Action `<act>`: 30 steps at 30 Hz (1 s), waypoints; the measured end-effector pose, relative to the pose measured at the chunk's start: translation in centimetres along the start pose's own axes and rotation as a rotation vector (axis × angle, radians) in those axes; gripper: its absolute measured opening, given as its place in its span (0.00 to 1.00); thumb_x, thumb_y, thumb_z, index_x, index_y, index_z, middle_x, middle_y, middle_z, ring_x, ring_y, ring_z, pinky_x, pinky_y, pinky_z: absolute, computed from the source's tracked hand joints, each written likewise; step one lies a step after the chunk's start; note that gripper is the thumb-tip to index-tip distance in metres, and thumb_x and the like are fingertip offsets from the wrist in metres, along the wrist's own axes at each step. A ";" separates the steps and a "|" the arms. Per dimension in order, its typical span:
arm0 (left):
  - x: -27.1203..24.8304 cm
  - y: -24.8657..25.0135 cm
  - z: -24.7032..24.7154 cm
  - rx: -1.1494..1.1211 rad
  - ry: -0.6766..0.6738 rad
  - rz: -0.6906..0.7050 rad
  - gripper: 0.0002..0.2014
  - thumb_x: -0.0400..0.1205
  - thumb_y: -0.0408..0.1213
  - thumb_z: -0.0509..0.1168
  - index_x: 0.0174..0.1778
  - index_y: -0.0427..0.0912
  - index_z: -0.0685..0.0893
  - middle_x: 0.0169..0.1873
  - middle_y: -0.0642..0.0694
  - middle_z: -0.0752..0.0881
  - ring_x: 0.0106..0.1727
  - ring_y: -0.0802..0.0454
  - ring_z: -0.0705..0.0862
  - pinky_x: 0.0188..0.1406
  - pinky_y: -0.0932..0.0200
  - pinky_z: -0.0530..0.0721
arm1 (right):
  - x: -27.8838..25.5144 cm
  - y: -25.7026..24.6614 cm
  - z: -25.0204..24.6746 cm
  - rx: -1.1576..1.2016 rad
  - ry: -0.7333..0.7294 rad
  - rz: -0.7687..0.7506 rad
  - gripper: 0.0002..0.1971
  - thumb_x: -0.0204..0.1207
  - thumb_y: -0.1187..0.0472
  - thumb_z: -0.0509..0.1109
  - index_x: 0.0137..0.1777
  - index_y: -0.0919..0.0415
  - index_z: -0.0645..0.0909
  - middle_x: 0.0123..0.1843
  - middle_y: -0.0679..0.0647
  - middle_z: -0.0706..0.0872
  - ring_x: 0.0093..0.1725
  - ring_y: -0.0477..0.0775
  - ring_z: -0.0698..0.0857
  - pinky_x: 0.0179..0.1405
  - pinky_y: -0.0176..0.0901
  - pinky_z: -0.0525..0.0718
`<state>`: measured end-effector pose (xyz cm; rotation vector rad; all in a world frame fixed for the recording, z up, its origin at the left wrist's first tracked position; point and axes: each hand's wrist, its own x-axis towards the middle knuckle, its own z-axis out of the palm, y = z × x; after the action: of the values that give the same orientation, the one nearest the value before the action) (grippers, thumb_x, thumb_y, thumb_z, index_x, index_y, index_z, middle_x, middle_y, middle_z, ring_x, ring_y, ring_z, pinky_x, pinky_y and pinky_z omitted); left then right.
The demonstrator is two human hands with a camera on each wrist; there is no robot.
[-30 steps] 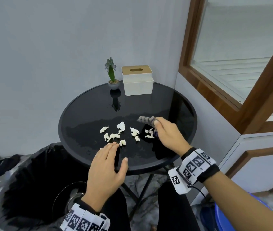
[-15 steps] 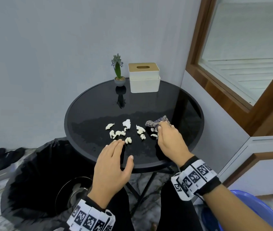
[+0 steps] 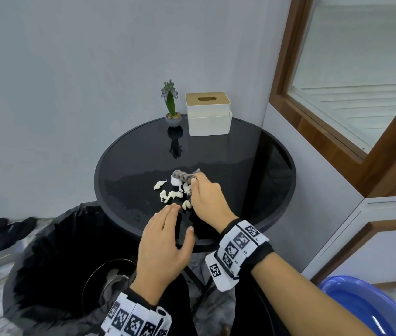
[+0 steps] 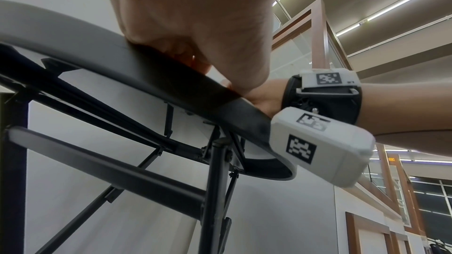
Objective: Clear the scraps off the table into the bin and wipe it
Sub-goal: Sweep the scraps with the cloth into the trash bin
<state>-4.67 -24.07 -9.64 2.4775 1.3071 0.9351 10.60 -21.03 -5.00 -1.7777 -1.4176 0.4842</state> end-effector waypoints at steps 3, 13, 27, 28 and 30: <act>0.0 0.0 -0.2 -0.006 0.005 -0.001 0.28 0.80 0.52 0.61 0.73 0.39 0.79 0.70 0.48 0.81 0.73 0.53 0.76 0.75 0.51 0.72 | 0.9 0.5 -1.8 0.128 0.006 0.093 0.15 0.84 0.54 0.52 0.50 0.56 0.80 0.46 0.55 0.87 0.47 0.55 0.84 0.45 0.45 0.75; -0.2 0.3 0.1 -0.015 0.017 -0.003 0.27 0.80 0.51 0.62 0.73 0.40 0.79 0.69 0.49 0.82 0.73 0.53 0.76 0.74 0.55 0.71 | 4.1 4.8 -11.4 -0.240 0.060 0.102 0.17 0.87 0.55 0.50 0.62 0.65 0.75 0.57 0.69 0.84 0.54 0.69 0.81 0.48 0.45 0.71; -0.1 0.1 0.0 0.007 0.010 0.001 0.27 0.80 0.51 0.60 0.71 0.40 0.80 0.68 0.49 0.83 0.72 0.53 0.77 0.75 0.59 0.66 | 5.0 6.5 -5.4 -0.571 -0.093 -0.075 0.16 0.84 0.63 0.52 0.67 0.67 0.72 0.67 0.67 0.77 0.66 0.68 0.75 0.68 0.56 0.68; -0.1 0.1 0.0 0.007 0.015 0.003 0.27 0.80 0.51 0.60 0.71 0.39 0.80 0.67 0.48 0.83 0.71 0.53 0.77 0.75 0.58 0.67 | 5.0 6.4 -5.2 -0.571 -0.110 -0.092 0.17 0.84 0.63 0.52 0.69 0.67 0.72 0.68 0.67 0.77 0.68 0.68 0.74 0.71 0.56 0.67; -0.1 0.2 0.2 0.008 0.018 0.007 0.27 0.79 0.51 0.60 0.70 0.39 0.81 0.67 0.47 0.83 0.70 0.52 0.77 0.73 0.55 0.70 | 4.7 6.5 -4.9 -0.578 -0.126 -0.125 0.18 0.84 0.62 0.52 0.71 0.66 0.70 0.71 0.65 0.76 0.71 0.66 0.73 0.73 0.56 0.66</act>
<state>-4.47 -24.23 -9.71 2.4873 1.3113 0.9570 19.68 -18.67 -6.17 -2.1093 -1.8798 0.1212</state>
